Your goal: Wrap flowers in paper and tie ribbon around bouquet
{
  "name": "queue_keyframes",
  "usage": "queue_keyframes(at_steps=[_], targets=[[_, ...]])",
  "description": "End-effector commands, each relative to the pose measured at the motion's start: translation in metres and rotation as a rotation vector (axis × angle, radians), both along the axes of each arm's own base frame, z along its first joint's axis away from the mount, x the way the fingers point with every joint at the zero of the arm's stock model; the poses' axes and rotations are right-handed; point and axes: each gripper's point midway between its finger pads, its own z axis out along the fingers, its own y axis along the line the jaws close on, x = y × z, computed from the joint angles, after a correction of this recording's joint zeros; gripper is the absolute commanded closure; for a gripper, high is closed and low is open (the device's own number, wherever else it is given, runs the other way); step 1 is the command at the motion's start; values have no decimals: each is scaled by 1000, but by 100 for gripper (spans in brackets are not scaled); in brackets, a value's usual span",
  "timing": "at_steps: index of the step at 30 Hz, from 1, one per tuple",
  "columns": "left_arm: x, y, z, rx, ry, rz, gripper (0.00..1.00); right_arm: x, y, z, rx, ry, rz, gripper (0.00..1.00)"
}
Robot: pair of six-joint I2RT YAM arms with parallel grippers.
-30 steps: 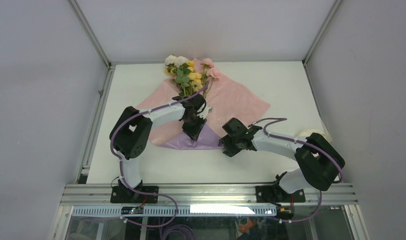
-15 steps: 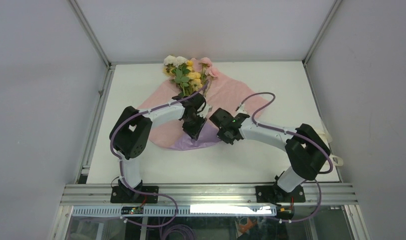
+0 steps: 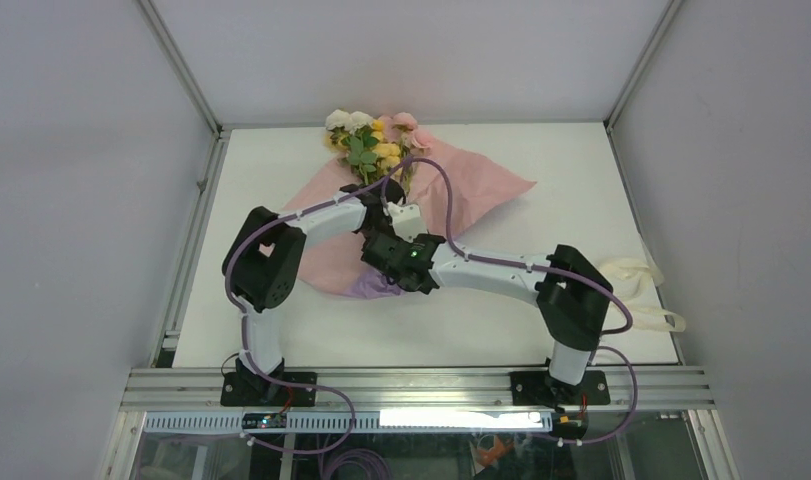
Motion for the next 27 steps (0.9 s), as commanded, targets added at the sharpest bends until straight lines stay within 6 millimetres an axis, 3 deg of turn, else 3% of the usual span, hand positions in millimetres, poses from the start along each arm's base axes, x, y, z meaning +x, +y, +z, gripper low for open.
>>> queue_keyframes(at_steps=[1, 7, 11, 15, 22, 27], targets=[[16, 3, -3, -24, 3, 19, 71, 7, 28, 24, -164, -111, 250, 100], [22, -2, 4, -110, 32, 30, 68, -6, 58, 15, -212, -118, 460, 100], [22, -3, 9, -144, 38, 37, 65, 3, 40, 16, -125, -95, 340, 100], [23, -6, 12, -183, 48, 74, 63, -4, 27, 19, -13, -146, 311, 100], [29, -15, 16, -232, 74, 97, 58, -13, 69, 2, -245, -158, 607, 100], [44, -11, 41, -314, 47, 133, 45, -16, 84, -9, -307, -151, 727, 100]])
